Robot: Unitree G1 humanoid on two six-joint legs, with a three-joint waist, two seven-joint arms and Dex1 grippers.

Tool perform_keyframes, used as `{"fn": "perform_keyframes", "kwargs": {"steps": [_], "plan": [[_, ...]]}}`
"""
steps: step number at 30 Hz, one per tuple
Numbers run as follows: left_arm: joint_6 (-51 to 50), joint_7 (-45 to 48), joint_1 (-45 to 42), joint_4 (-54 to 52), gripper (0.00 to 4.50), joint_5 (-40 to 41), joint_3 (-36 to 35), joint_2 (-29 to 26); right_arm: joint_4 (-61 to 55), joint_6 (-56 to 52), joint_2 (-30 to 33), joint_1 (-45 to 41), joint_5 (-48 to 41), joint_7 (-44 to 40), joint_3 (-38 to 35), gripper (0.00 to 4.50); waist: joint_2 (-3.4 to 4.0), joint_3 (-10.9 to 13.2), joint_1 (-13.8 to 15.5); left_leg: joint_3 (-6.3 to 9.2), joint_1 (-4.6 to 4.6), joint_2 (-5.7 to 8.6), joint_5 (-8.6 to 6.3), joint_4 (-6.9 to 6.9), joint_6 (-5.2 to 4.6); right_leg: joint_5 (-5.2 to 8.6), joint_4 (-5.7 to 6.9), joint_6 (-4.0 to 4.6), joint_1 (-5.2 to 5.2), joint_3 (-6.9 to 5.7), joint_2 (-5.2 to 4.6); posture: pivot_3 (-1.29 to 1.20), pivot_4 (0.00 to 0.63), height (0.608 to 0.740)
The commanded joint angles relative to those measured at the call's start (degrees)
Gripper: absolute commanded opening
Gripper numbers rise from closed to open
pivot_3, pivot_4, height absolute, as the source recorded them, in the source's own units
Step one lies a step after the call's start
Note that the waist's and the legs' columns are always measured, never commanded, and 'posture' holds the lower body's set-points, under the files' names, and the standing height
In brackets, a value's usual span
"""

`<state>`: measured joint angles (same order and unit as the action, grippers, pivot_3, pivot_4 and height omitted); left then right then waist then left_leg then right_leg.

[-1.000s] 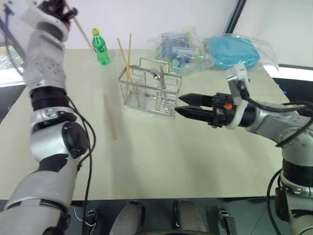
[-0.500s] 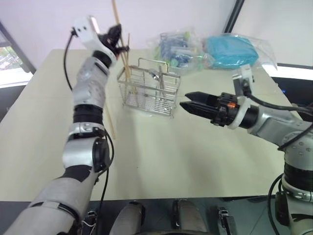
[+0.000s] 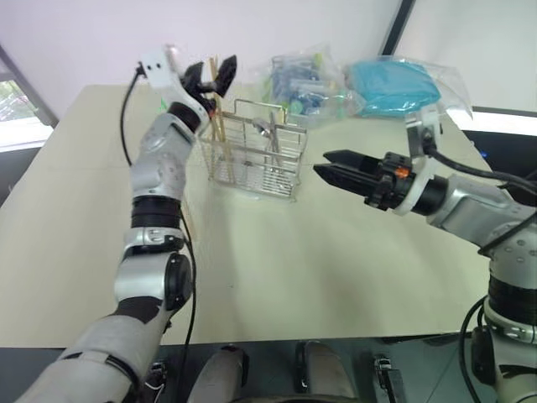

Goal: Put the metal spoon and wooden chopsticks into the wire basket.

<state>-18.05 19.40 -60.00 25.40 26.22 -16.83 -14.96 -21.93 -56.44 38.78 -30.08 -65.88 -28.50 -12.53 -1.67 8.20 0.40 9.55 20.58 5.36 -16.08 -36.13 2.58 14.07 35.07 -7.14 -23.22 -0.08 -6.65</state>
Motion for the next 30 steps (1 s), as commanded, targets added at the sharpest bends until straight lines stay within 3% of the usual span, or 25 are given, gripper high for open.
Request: {"fn": "perform_keyframes", "kwargs": {"steps": [1, 6, 10, 12, 29, 30], "plan": [[-10.19, -6.05, -4.26, -4.27, 4.47, 0.22, -1.51, -5.00, -0.15, 1.68, -0.89, -1.59, 0.44, -0.61, -0.13, 2.58, 0.00, 0.00, 0.04, 0.00, 0.00, 0.00, 0.00, 0.00, 0.00, 0.00, 0.00, 0.00, 0.01, 0.00, 0.00, 0.00, 0.150, 0.725], [-28.91, -17.41, -5.33, -3.55, 4.47, -3.38, 0.43, -7.96, 0.30, 2.29, -1.87, -1.55, 1.62, -1.89, 0.91, 2.58, 0.02, -0.01, 0.36, 0.01, -0.13, 0.04, -0.19, -0.02, -0.33, 0.00, 0.01, -0.01, 0.15, 0.00, 0.00, 0.00, 0.150, 0.725], [-45.95, -26.67, -4.05, -0.96, 4.47, -5.38, -2.15, -6.81, 0.65, 3.05, -2.11, -1.49, 3.72, -3.73, 2.77, 2.58, 0.01, -0.01, 0.17, 0.06, -0.10, 0.08, -0.17, -0.06, -0.30, -0.01, 0.03, -0.03, 0.14, 0.00, 0.00, 0.00, 0.150, 0.725], [-49.32, -29.71, -2.57, 0.65, 4.47, -6.61, -3.14, -5.69, 0.79, 3.26, -2.14, -1.62, 4.27, -4.33, 3.29, 2.58, 0.02, -0.01, 0.09, 0.05, -0.11, 0.07, -0.10, -0.01, -0.18, -0.01, 0.04, -0.03, 0.10, 0.00, 0.01, 0.00, 0.150, 0.725], [-37.74, -29.22, -5.70, 28.72, 4.47, -10.96, -4.26, -2.50, -0.79, 2.61, -2.55, -0.78, 4.88, -3.52, 2.76, 2.58, 0.03, -0.03, 0.47, -0.01, -0.10, 0.08, 0.01, 0.00, 0.03, -0.01, 0.00, -0.03, 0.03, 0.01, -0.10, 0.00, 0.150, 0.725], [-37.12, -29.01, -6.13, 30.08, 3.96, -11.12, -4.14, -2.48, -0.81, 2.62, -2.63, -0.78, 4.87, -3.34, 2.72, 2.58, 0.03, -0.03, 0.48, -0.01, -0.10, 0.08, 0.01, 0.00, 0.03, -0.01, 0.01, -0.03, 0.04, 0.01, -0.10, 0.00, 0.150, 0.725]]}}
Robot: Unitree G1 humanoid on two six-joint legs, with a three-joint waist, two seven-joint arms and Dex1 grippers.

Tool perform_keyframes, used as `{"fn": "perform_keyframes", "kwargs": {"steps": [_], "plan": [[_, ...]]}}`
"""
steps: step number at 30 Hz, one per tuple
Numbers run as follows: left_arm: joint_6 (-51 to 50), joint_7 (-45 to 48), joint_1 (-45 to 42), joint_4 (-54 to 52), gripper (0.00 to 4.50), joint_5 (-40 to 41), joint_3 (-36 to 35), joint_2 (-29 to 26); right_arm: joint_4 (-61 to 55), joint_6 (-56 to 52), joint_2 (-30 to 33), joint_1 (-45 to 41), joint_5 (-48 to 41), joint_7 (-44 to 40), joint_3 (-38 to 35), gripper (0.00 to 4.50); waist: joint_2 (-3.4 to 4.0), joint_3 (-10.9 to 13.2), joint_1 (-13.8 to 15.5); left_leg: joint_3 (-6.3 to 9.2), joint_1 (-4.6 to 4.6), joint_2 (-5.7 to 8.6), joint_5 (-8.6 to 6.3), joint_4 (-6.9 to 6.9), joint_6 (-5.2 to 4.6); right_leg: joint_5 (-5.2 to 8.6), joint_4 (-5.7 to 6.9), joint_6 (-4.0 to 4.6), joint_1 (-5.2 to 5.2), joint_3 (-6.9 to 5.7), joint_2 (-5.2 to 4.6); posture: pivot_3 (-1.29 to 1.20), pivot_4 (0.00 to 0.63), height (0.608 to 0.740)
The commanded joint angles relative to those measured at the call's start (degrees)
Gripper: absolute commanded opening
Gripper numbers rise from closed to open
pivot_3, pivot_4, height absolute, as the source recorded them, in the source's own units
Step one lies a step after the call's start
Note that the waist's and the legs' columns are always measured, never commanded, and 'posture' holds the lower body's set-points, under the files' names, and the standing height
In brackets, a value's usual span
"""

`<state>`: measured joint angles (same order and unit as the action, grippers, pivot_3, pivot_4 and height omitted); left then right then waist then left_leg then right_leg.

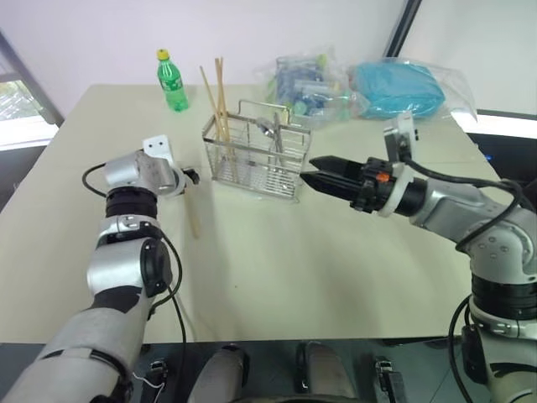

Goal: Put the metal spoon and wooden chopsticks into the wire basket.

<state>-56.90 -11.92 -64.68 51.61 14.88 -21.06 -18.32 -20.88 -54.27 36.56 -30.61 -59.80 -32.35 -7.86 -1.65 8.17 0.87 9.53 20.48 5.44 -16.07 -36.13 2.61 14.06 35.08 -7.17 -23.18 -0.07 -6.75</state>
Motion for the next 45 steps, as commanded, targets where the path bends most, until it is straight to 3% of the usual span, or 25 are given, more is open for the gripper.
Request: {"fn": "perform_keyframes", "kwargs": {"steps": [1, 8, 9, 17, 22, 29, 34, 44, 45], "plan": [[2.66, 2.42, -1.83, 4.90, 3.70, -0.05, 0.19, 0.82, -1.93, 0.47, -0.45, -0.20, -1.23, 0.70, -2.01, 2.58, 0.00, 0.00, 0.03, 0.00, 0.01, 0.00, 0.00, 0.00, 0.00, 0.00, 0.00, 0.00, 0.00, 0.00, 0.00, 0.00, 0.150, 0.725], [7.33, 1.33, -4.39, 9.01, 0.24, -0.40, -0.84, -0.13, -2.13, 0.80, -0.47, 0.17, -1.07, 1.02, -2.33, 2.58, 0.00, -0.01, 0.03, 0.02, 0.01, 0.04, 0.00, -0.03, 0.00, 0.00, 0.00, 0.00, 0.03, -0.01, -0.02, 0.00, 0.150, 0.725], [9.00, 0.66, -4.48, 8.97, 0.08, -0.64, -0.90, -0.37, -2.14, 0.81, -0.42, 0.20, -1.08, 0.97, -2.38, 2.58, 0.00, -0.01, -0.03, 0.02, 0.01, 0.04, 0.00, -0.02, 0.00, 0.00, 0.00, 0.00, 0.03, -0.01, -0.02, 0.00, 0.150, 0.725], [40.13, 0.41, -7.23, 5.96, 0.08, -5.46, 1.00, -5.77, -1.62, 0.65, 0.08, -0.33, -1.04, 0.53, -2.73, 2.58, -0.07, 0.04, -0.53, -0.12, 0.11, -0.10, 0.02, 0.07, 0.06, -0.02, 0.01, 0.02, -0.23, 0.00, 0.00, 0.00, 0.150, 0.725], [53.23, 7.06, -11.80, 0.57, 0.08, 0.62, -2.92, -5.81, -1.54, -0.07, 0.51, -0.55, -1.37, 0.32, -3.03, 2.58, -0.10, 0.03, 0.11, -0.11, 0.13, -0.05, 0.01, 0.05, 0.02, -0.02, -0.01, 0.00, -0.14, -0.02, -0.05, 0.00, 0.150, 0.725], [48.18, 19.03, -16.32, -8.18, 0.08, 13.51, -6.62, -0.39, -1.48, -0.71, 0.72, -1.13, -1.53, 0.25, -3.06, 2.58, -0.04, -0.02, -0.26, 0.04, 0.53, 0.03, -0.02, -0.21, -0.04, -0.12, -0.04, -0.13, -0.23, -0.14, -0.06, 0.00, 0.150, 0.725], [46.89, 25.04, -10.66, -14.74, 0.08, 10.35, 0.63, 3.33, -2.13, -0.63, 0.61, -0.54, -1.67, 0.78, -3.44, 2.58, -0.02, -0.03, -0.60, -0.03, 0.26, 0.00, 0.00, -0.10, -0.04, -0.12, 0.00, -0.13, -0.13, -0.11, -0.02, 0.00, 0.150, 0.725], [52.07, 29.66, -1.18, -18.96, 0.08, 3.17, 9.48, 5.44, -2.81, -0.56, 1.04, 0.65, -2.83, 2.32, -4.95, 2.58, -0.02, -0.03, -0.69, -0.03, 0.31, -0.03, 0.00, -0.09, -0.03, -0.12, -0.02, -0.13, -0.16, -0.09, 0.01, 0.00, 0.150, 0.725], [52.51, 29.73, -0.32, -19.30, 0.38, 3.03, 9.76, 5.98, -2.84, -0.57, 1.00, 0.64, -2.94, 2.48, -4.98, 2.58, -0.02, -0.03, -0.56, -0.04, 0.29, -0.03, 0.00, -0.08, -0.03, -0.12, -0.03, -0.13, -0.16, -0.09, 0.01, 0.00, 0.150, 0.725]]}}
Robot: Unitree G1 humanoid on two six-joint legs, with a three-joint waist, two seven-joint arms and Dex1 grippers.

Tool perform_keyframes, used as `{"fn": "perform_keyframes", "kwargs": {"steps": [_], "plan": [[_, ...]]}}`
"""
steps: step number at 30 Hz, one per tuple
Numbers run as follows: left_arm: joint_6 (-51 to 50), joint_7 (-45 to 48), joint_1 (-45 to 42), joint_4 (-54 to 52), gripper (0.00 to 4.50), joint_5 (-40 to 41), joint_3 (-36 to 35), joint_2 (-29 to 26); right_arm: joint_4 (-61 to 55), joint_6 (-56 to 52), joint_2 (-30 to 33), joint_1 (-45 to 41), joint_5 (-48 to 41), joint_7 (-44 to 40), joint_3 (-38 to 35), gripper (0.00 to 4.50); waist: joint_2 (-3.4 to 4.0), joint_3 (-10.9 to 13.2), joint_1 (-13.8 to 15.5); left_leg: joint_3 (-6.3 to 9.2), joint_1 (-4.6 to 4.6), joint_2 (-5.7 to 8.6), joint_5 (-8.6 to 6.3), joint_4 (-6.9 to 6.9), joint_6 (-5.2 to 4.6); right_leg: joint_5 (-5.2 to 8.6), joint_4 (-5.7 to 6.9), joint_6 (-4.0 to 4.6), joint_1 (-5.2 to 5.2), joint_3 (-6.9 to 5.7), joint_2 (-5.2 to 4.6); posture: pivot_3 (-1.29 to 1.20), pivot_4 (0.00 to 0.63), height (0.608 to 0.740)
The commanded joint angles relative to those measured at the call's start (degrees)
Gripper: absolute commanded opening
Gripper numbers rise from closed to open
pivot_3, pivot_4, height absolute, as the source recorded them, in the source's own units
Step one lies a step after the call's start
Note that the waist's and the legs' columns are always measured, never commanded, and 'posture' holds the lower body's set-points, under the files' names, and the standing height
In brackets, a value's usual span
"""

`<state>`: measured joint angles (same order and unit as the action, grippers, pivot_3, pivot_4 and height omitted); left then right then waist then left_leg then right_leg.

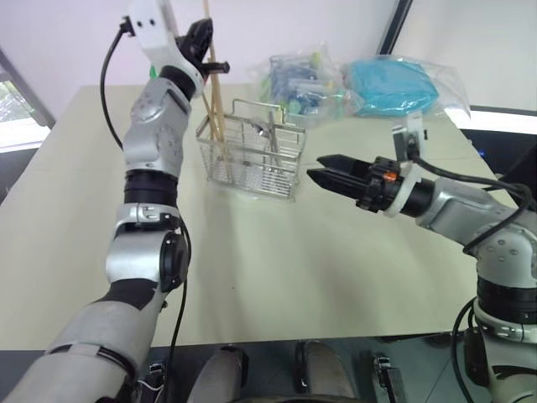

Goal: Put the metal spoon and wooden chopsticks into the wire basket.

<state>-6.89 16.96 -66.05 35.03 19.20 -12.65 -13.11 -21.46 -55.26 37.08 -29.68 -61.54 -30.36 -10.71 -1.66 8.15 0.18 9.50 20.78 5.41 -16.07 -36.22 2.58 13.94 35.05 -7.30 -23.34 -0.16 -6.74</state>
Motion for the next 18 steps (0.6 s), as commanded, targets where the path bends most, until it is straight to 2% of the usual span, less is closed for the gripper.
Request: {"fn": "perform_keyframes", "kwargs": {"steps": [1, 4, 7, 9, 12, 14, 16, 18], "plan": [[2.56, 0.99, 1.76, -3.11, 0.77, -0.99, 1.37, 1.33, -2.28, 0.39, 0.44, -0.30, -1.31, 0.63, -2.16, 2.58, 0.00, 0.00, 0.28, 0.00, -0.02, 0.00, 0.00, 0.00, 0.00, 0.00, 0.00, 0.00, 0.02, 0.00, 0.00, 0.00, 0.150, 0.725], [2.03, 0.90, 3.94, -5.28, 2.04, -0.35, 1.39, 2.92, -2.31, 0.36, 0.40, -0.30, -1.47, 0.92, -2.19, 2.58, 0.00, 0.00, 0.44, 0.00, 0.00, 0.00, 0.00, -0.03, -0.01, 0.00, 0.00, 0.00, 0.03, 0.01, -0.01, 0.00, 0.150, 0.725], [0.40, -0.07, 5.77, -8.21, 3.68, 0.32, 1.07, 4.00, -2.18, 0.43, 0.49, -0.29, -1.56, 1.03, -2.18, 2.58, -0.01, 0.00, 0.46, 0.00, 0.01, 0.01, 0.00, -0.04, -0.01, 0.00, -0.01, 0.00, 0.03, 0.01, -0.01, 0.00, 0.150, 0.725], [-1.06, -0.71, 6.91, -10.49, 4.46, 0.73, 0.85, 4.15, -1.95, 0.54, 0.58, -0.35, -1.38, 0.92, -2.13, 2.58, -0.01, 0.00, 0.47, 0.00, 0.02, 0.01, 0.00, -0.04, -0.01, 0.00, -0.01, 0.00, 0.02, 0.01, -0.01, 0.00, 0.150, 0.725], [-5.20, -1.44, 8.41, -15.10, 4.46, 1.29, 0.67, 2.77, -1.55, 0.86, 0.91, -0.54, -0.54, 0.50, -1.89, 2.58, -0.01, 0.00, 0.46, 0.00, 0.00, 0.01, 0.00, -0.03, -0.01, 0.00, -0.01, 0.00, 0.03, 0.01, -0.01, 0.00, 0.150, 0.725], [-10.63, -0.04, 9.07, -19.28, 4.46, 2.23, 0.62, -0.48, -1.21, 1.46, 1.68, -0.64, 0.98, -0.44, -1.40, 2.58, 0.00, 0.01, 0.25, -0.01, -0.01, 0.00, 0.00, -0.03, -0.01, 0.00, 0.00, 0.00, 0.02, 0.01, 0.00, 0.00, 0.150, 0.725], [-18.04, 4.54, 9.95, -23.65, 4.46, 3.96, 1.03, -6.52, -0.08, 2.36, 2.95, -0.83, 3.15, -2.07, -0.98, 2.58, 0.02, 0.02, -0.15, -0.01, 0.00, -0.01, 0.00, -0.01, -0.01, 0.00, 0.01, 0.00, -0.01, 0.01, 0.03, 0.00, 0.150, 0.725], [-23.90, 12.29, 12.36, -28.41, 4.46, 5.34, 2.32, -15.15, 1.50, 3.54, 4.67, -0.92, 5.50, -4.27, -0.61, 2.58, 0.05, 0.03, -0.96, -0.03, -0.02, -0.04, -0.01, 0.04, -0.02, 0.01, 0.03, 0.01, -0.03, 0.01, 0.07, 0.00, 0.150, 0.725]]}}
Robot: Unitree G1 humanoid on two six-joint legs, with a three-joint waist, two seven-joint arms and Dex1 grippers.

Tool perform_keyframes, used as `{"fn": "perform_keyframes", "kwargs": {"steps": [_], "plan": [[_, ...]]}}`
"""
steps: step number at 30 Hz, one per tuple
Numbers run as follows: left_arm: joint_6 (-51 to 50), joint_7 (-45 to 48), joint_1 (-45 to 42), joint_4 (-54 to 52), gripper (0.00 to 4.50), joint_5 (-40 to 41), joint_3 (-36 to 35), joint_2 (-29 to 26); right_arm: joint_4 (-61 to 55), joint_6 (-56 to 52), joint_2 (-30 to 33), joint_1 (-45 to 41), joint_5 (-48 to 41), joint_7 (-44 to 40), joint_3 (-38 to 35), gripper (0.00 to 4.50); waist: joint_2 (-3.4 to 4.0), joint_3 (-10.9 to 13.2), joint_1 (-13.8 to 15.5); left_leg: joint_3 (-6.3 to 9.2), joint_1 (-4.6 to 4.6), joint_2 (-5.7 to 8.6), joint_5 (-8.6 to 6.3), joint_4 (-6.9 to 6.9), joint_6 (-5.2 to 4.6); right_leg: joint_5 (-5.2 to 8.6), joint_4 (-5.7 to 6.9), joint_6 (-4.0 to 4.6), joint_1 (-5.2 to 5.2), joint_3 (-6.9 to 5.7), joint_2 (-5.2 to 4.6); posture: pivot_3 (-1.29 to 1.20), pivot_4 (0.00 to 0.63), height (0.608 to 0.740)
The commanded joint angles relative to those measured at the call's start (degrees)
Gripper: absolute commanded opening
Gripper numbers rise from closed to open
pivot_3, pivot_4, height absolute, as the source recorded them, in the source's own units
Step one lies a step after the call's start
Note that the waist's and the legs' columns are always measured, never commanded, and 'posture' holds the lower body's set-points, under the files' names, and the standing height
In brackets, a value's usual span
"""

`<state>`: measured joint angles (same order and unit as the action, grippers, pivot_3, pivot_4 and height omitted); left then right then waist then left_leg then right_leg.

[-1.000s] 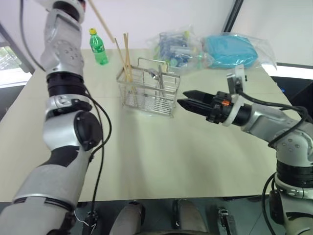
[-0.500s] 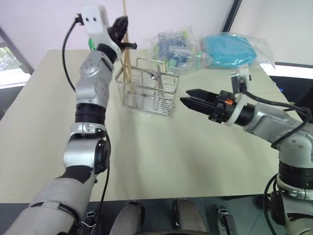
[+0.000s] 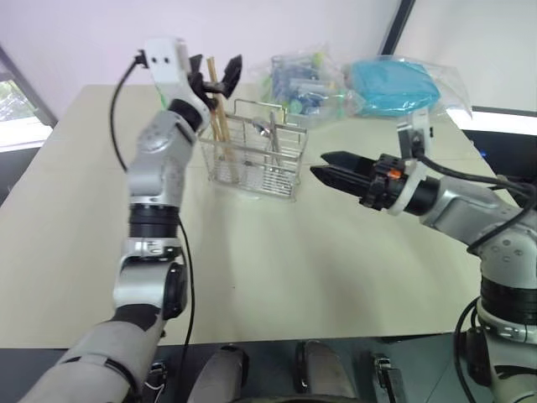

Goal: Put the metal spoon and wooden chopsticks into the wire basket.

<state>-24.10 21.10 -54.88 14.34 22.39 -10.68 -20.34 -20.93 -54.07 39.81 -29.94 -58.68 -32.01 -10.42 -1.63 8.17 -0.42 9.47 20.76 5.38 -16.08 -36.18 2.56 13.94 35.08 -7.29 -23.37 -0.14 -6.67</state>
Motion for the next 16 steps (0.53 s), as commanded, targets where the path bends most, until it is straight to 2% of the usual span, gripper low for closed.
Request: {"fn": "perform_keyframes", "kwargs": {"steps": [1, 5, 8, 12, 16], "plan": [[-8.87, 11.83, 2.63, -9.94, 4.46, 2.85, 1.04, -11.97, 1.67, 2.87, 2.70, -0.69, 3.63, -3.65, -0.77, 2.58, 0.04, 0.02, -0.50, -0.01, -0.04, 0.00, 0.00, 0.03, 0.00, 0.00, 0.00, 0.00, 0.01, 0.01, 0.02, 0.00, 0.150, 0.725], [-10.82, 28.04, 13.19, -19.47, 4.46, 3.57, 1.52, -29.82, 5.48, 5.95, 6.16, -0.57, 8.77, -8.37, -0.03, 2.58, 0.18, 0.09, -0.66, -0.08, -0.23, -0.06, -0.04, 0.18, -0.07, 0.02, -0.04, 0.02, 0.11, 0.04, 0.02, 0.00, 0.150, 0.725], [-14.36, 34.64, 21.82, -22.15, 4.46, 5.98, -3.89, -39.91, 10.17, 8.36, 7.70, -1.81, 12.54, -11.37, 0.94, 2.58, 0.22, 0.12, -0.47, -0.13, -0.28, -0.08, -0.21, 0.19, -0.35, 0.03, -0.04, 0.04, 0.11, 0.10, 0.02, 0.00, 0.150, 0.725], [-13.56, 37.00, 27.94, -23.43, 4.46, 6.53, -8.60, -43.96, 13.16, 9.49, 7.07, -4.14, 14.84, -14.12, 2.25, 2.58, 0.25, 0.15, 0.27, -0.09, -0.27, -0.08, -0.24, 0.13, -0.42, 0.04, -0.19, 0.05, 0.18, 0.08, 0.01, 0.00, 0.150, 0.725], [-13.55, 36.97, 30.36, -23.16, 4.46, 6.07, -10.92, -45.23, 13.03, 9.62, 5.53, -6.00, 15.61, -16.18, 3.85, 2.58, 0.29, 0.17, 0.25, -0.09, -0.29, -0.08, -0.25, 0.17, -0.42, 0.03, -0.21, 0.05, 0.19, 0.08, -0.02, 0.00, 0.150, 0.725]]}}
